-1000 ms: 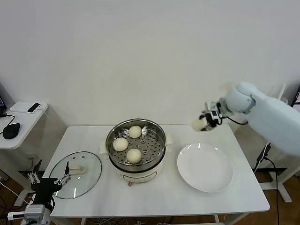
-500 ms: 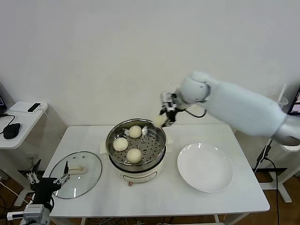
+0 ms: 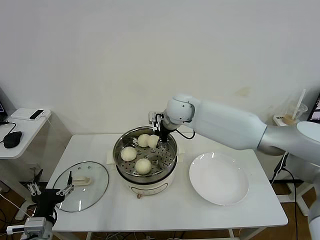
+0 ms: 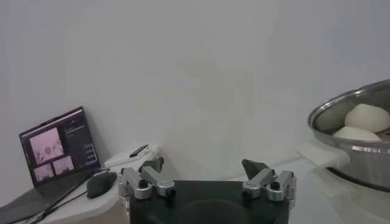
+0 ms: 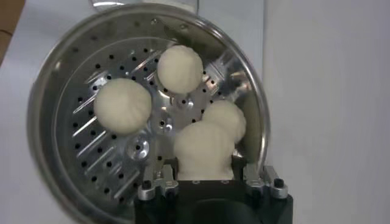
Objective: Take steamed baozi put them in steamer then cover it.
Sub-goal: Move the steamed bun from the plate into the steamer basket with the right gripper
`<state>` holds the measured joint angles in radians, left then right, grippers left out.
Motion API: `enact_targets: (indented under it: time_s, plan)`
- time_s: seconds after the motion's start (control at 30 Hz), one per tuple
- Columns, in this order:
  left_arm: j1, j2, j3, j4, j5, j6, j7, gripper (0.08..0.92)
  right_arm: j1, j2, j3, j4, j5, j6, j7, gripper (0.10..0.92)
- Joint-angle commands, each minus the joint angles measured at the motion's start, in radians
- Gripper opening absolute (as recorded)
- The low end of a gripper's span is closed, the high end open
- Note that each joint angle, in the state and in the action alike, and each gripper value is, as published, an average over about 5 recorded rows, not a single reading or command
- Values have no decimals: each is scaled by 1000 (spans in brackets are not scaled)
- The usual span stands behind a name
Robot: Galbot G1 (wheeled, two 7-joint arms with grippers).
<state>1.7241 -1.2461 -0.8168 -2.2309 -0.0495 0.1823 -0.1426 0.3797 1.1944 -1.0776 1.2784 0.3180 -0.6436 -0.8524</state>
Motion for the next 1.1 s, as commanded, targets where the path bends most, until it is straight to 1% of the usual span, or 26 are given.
enact_targets:
  time_s: [0.03,0.43,0.7,0.77,0.93,1.03,1.1]
  plan:
    - [-2,0,1,5,0,0,0,823,-45,43,-22,-36,10,-37,33,560]
    - [-3,3,-1,8,-1,-1,0,823,-64,42,-18,-46,-59,-28,21,558]
    - [-3,2,0,6,-1,-1,0,823,-64,36,-13,-41,-65,-28,19,571]
    - [-3,1,-1,5,-1,-1,0,823,-64,31,-8,-36,-73,-26,14,615]
    - [0,0,-1,3,-1,-1,0,823,-51,0,18,-7,-91,-18,-1,767]
    - [0,4,2,4,0,0,1,823,-34,-35,40,35,-83,-6,-9,812]
    - [-2,8,4,6,0,0,2,823,-24,-66,56,73,-69,3,-1,819]
